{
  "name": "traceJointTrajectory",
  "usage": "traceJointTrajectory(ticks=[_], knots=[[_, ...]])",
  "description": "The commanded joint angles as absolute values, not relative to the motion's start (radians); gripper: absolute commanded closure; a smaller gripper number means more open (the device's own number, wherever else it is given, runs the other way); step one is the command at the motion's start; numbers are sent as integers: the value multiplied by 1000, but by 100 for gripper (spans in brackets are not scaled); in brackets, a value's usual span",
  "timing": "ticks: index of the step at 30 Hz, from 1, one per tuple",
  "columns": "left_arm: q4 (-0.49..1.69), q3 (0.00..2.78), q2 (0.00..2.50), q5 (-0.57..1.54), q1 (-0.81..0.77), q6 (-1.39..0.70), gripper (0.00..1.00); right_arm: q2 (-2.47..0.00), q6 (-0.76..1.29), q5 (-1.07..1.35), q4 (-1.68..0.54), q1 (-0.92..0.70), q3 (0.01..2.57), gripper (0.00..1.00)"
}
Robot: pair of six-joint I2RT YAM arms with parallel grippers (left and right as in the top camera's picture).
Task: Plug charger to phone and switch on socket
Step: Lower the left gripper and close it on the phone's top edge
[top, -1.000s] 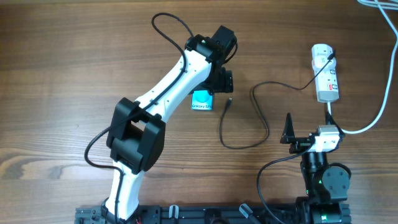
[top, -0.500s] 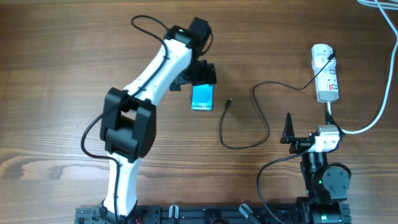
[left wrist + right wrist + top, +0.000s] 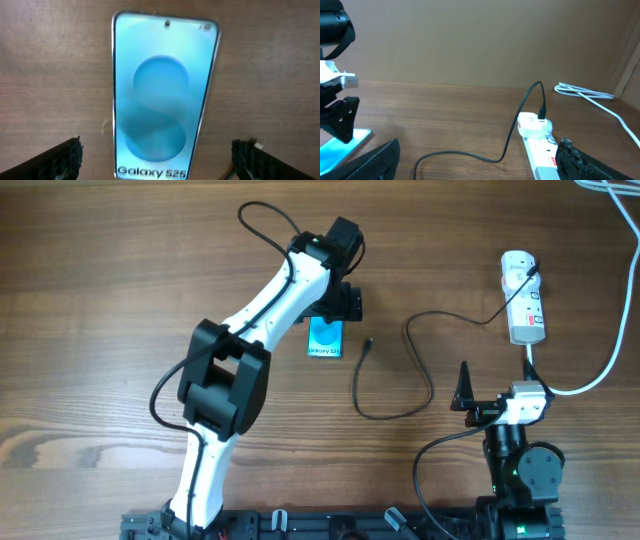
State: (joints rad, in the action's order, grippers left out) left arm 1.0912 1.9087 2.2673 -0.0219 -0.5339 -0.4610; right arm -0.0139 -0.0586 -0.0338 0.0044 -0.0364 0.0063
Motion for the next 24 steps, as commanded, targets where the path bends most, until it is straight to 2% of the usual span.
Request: traceJointTrajectory(ticks=[1, 10, 24], knots=[[1061, 1930, 2284, -69, -522, -449, 0, -11, -76, -26, 9, -33, 5, 0], [1031, 1930, 2332, -70, -530, -373, 0, -11, -76, -25, 9, -33, 5, 0], [998, 1930, 2357, -69, -534, -373, 0, -11, -76, -25, 9, -33, 5, 0]])
